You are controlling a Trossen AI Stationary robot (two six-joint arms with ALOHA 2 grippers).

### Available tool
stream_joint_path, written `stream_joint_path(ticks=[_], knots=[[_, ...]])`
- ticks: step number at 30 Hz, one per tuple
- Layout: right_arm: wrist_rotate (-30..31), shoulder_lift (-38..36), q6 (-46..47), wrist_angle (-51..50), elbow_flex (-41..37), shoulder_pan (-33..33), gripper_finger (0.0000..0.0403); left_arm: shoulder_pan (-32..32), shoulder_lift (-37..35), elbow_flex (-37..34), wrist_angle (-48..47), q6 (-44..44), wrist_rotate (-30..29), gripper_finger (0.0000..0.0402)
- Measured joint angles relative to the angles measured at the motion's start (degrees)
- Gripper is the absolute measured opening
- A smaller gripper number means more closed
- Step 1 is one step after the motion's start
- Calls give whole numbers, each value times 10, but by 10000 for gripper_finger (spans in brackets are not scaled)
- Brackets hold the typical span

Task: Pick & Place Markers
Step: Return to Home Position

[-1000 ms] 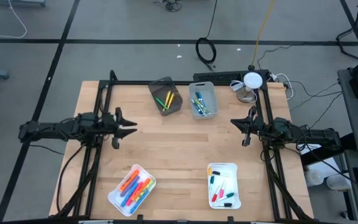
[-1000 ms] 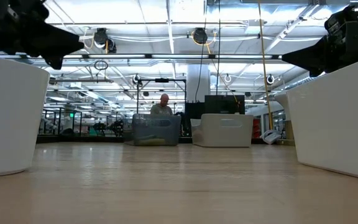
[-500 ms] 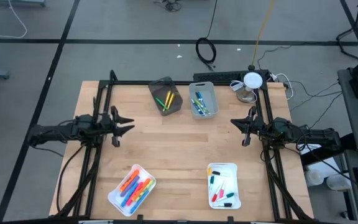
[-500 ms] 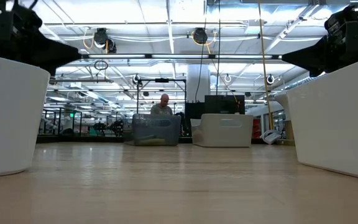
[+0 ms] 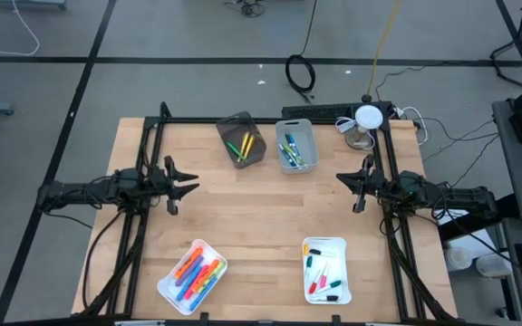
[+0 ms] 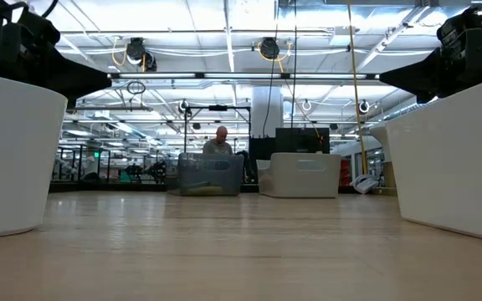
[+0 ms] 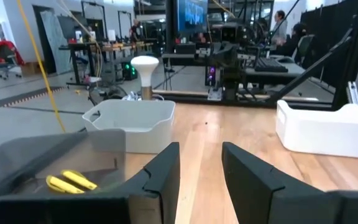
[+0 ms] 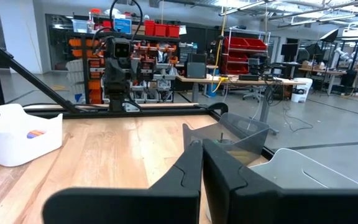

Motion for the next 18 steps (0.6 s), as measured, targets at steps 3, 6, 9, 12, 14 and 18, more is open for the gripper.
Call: stream_joint_path(ticks=[3,6,9,12,14,18], knots=[[0,0,0,0,0,0,0,0,-1,0,0,-3,0,124],[0,0,0,0,0,0,0,0,-1,0,0,-6,0,124],[0,0,0,0,0,0,0,0,-1,0,1,-4,0,125],[0,0,0,0,0,0,0,0,-1,0,2,-5,0,124],[0,0,0,0,0,0,0,0,-1,0,2,-5,0,125],[0,0,0,0,0,0,0,0,-1,0,2,-5,0,125]])
